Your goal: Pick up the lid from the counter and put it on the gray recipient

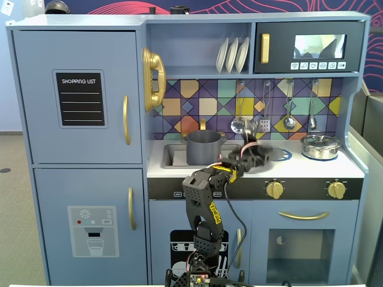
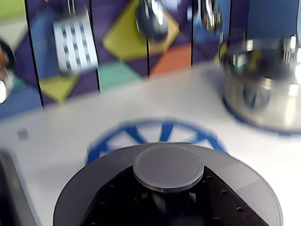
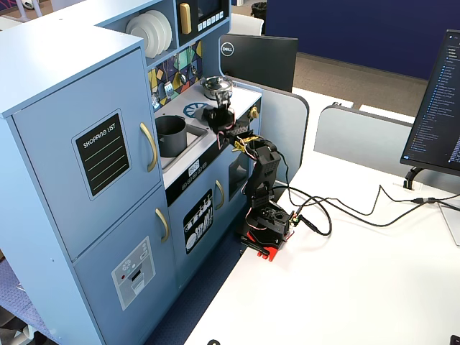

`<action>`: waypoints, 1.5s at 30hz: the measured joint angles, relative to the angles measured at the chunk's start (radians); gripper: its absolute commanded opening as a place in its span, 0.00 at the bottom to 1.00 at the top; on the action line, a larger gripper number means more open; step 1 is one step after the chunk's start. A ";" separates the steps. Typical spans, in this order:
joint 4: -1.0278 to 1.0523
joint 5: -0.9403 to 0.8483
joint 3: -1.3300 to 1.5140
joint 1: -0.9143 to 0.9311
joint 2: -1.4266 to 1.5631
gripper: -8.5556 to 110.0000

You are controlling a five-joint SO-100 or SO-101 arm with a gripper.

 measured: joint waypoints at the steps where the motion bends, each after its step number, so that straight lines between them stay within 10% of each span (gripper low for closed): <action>1: 0.032 0.000 -0.029 0.000 0.014 0.07; 15: 0.351 0.031 -0.176 -0.281 0.301 0.07; 45: 0.135 0.008 0.009 -0.515 0.169 0.07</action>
